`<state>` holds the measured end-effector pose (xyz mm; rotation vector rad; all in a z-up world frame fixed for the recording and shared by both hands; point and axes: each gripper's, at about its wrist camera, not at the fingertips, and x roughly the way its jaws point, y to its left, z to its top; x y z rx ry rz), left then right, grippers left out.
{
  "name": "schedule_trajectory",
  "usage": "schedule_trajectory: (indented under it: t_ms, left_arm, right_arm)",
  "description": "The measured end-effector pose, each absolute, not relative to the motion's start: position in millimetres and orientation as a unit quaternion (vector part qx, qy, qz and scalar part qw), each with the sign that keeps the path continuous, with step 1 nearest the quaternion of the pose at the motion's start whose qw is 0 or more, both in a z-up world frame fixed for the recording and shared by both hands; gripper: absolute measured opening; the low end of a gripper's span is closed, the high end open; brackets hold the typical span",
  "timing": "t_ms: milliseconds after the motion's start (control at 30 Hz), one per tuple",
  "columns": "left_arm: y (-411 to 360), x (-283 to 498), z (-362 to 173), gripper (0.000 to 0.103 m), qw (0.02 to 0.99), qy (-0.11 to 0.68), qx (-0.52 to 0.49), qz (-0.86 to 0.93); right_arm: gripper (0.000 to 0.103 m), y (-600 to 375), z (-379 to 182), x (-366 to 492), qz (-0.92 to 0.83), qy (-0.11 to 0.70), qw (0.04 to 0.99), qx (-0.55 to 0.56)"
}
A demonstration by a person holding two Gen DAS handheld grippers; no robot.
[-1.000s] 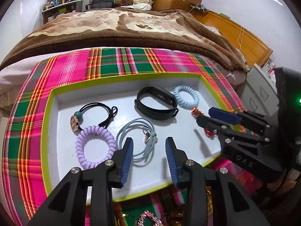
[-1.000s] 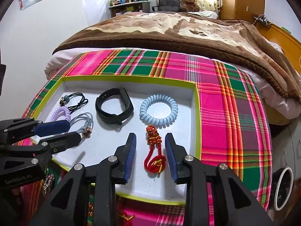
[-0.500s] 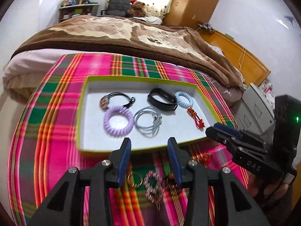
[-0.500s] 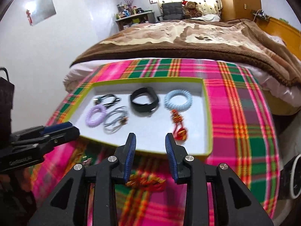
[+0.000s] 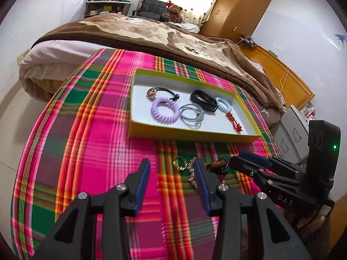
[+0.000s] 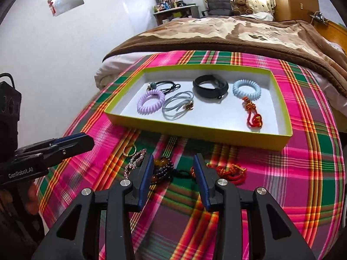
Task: Organize jewelry
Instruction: 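Lower the right gripper onto the dark beaded bracelet and close it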
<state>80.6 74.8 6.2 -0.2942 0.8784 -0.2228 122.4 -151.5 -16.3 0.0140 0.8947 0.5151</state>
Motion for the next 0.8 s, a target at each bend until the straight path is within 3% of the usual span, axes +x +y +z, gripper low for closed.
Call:
schedule_trajectory:
  t_ms: [567,600,700,800]
  left_arm:
    - [92.8,66.0,-5.8,0.044,0.883,0.428,-0.160,-0.105]
    - [92.9,66.1,-6.2,0.044,0.883,0.429,-0.160,-0.106]
    - [92.7,66.0,-7.6,0.044,0.882,0.431,-0.161,-0.104]
    - [91.5,66.2,-7.9,0.044,0.882,0.432,-0.160,-0.103]
  right_arm:
    - [0.039,-128.4,-35.3,123.3,0.235,0.452,0.860,-0.041]
    - [0.038,-128.2,-35.4,122.7,0.234,0.451,0.861,-0.041]
    - [0.023,-129.3,-34.2,120.4,0.228,0.445,0.865,-0.042]
    - [0.021,-131.7,-32.6,118.6,0.229,0.441,0.867,-0.037]
